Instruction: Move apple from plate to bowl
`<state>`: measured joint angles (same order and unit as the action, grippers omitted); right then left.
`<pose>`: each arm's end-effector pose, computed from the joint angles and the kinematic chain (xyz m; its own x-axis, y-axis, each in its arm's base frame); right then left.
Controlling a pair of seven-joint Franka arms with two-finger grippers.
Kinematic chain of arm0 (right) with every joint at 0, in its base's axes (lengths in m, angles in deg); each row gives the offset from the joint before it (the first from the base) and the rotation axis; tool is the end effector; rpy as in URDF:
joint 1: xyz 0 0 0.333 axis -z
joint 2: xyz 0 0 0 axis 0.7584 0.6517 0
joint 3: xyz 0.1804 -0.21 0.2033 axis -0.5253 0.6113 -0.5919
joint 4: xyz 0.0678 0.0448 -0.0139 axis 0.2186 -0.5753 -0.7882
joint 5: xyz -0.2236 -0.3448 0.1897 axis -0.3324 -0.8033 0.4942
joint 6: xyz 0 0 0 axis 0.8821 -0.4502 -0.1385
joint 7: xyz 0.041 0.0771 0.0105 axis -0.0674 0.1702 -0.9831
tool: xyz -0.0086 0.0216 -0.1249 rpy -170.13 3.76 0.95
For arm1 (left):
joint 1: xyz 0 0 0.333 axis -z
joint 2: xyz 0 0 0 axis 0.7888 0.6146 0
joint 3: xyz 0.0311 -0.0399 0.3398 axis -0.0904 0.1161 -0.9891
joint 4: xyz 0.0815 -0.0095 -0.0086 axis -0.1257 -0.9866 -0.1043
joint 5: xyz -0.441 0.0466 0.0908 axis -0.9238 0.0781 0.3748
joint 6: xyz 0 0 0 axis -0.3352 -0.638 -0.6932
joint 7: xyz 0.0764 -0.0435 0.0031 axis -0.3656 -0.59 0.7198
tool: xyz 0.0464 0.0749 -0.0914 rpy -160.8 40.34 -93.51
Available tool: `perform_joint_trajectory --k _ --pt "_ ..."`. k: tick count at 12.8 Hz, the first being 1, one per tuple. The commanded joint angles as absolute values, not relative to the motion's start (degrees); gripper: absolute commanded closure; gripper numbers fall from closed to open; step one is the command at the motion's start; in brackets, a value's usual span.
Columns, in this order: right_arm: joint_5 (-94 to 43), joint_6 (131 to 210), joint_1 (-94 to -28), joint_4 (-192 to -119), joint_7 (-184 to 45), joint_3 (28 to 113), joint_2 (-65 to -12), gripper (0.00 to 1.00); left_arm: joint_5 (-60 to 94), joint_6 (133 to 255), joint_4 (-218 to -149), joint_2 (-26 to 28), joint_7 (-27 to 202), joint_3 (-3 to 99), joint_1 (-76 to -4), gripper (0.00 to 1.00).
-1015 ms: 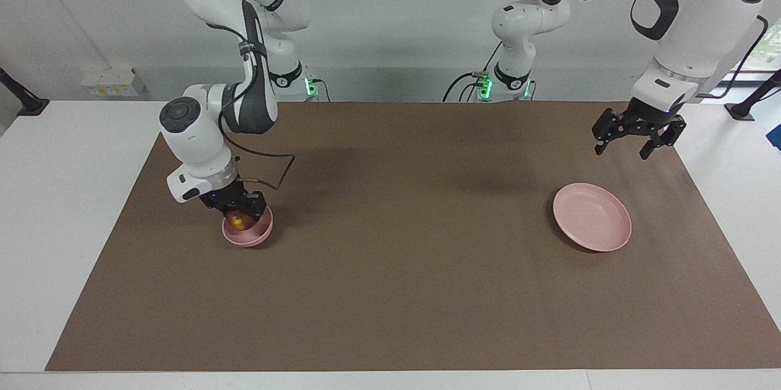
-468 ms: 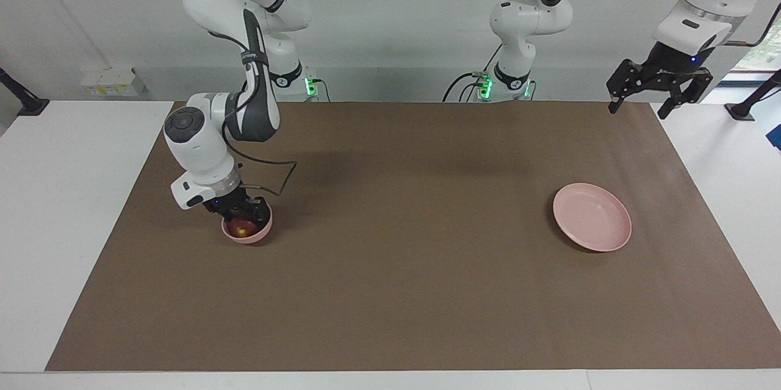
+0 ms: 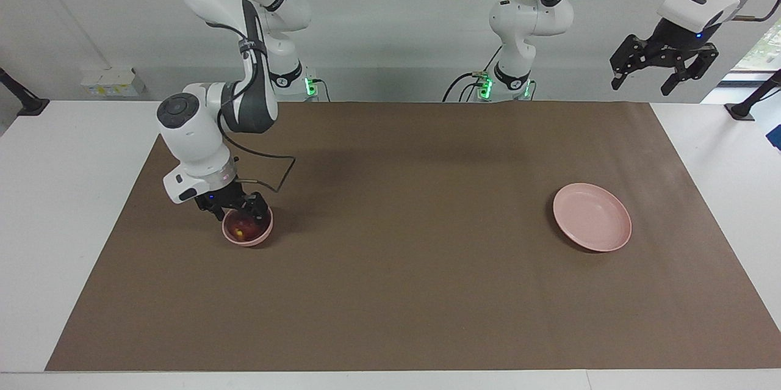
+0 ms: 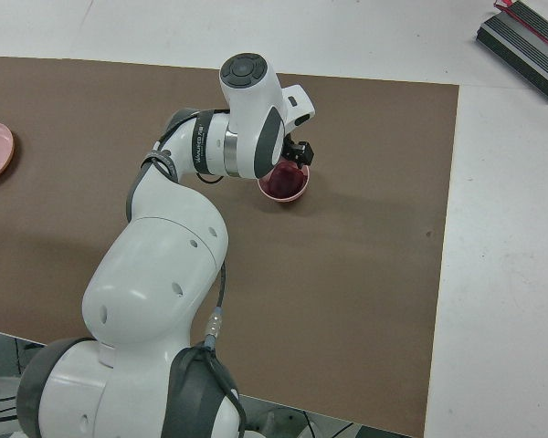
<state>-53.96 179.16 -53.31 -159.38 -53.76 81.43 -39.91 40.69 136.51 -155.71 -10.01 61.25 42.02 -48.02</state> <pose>0.6861 0.0092 0.3726 0.9847 -0.1488 0.0907 -0.1469 -0.9888 -0.0273 0.5867 -0.0122 0.7084 0.9793 -0.2021 0.0103 -0.2023 -0.9791 0.0213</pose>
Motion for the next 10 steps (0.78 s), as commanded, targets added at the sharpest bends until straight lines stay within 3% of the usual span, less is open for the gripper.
perform_joint_trajectory --k 1,5,10 --pt "-55.5 171.4 -53.3 -159.0 -54.4 81.1 -46.8 0.0 41.7 134.6 -154.1 -9.5 62.0 41.5 -47.2 0.0" --pt "-57.4 158.8 -53.9 -154.3 -54.7 81.2 -52.7 0.0 42.0 135.0 -154.8 -10.6 62.4 41.2 -47.7 0.0" --pt "-56.7 139.5 -53.9 -140.1 -56.3 80.7 -53.5 0.0 41.9 134.9 -154.8 -10.7 62.3 41.3 -47.7 0.0"
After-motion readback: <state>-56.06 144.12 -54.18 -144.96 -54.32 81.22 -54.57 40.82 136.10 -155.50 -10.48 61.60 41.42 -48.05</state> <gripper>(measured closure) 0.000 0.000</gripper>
